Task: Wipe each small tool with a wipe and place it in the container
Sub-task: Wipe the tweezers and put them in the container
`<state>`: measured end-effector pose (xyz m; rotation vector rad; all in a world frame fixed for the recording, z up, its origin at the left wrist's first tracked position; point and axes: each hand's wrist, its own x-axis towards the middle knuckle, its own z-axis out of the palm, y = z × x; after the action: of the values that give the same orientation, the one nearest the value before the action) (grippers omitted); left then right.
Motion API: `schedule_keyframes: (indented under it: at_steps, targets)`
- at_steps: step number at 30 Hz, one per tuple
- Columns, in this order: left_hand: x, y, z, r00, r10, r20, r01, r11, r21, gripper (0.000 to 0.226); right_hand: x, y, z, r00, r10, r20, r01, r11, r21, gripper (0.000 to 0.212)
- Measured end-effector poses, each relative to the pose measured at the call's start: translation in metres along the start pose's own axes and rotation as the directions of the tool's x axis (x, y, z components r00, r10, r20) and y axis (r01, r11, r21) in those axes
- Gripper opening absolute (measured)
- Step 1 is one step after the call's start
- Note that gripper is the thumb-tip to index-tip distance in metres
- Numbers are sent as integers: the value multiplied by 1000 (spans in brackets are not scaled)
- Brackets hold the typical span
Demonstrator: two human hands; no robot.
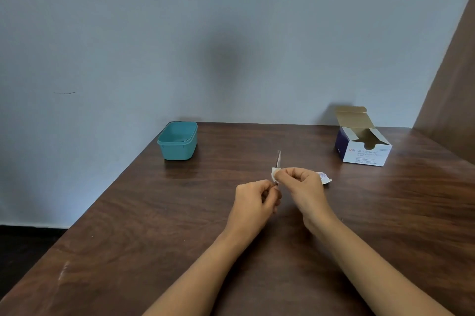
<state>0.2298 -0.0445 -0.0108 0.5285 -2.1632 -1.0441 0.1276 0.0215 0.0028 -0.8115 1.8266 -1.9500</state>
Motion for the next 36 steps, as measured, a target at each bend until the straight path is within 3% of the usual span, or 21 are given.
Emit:
schedule_keyframes:
  at_steps: [17,32,36]
  targets:
    - [3,-11,-3,1000,18,-10,-16,990,143,19,-1,4,0,991,83,108,-76,995,-65,20]
    - [0,-4,4,994,33,102,-43,995,93,22,20,0,-13,999,19,-27,-20,1000,-19,27]
    - [0,-5,3,995,51,83,-60,992,113,23,15,4,-12,997,-46,56,53,991,-126,36]
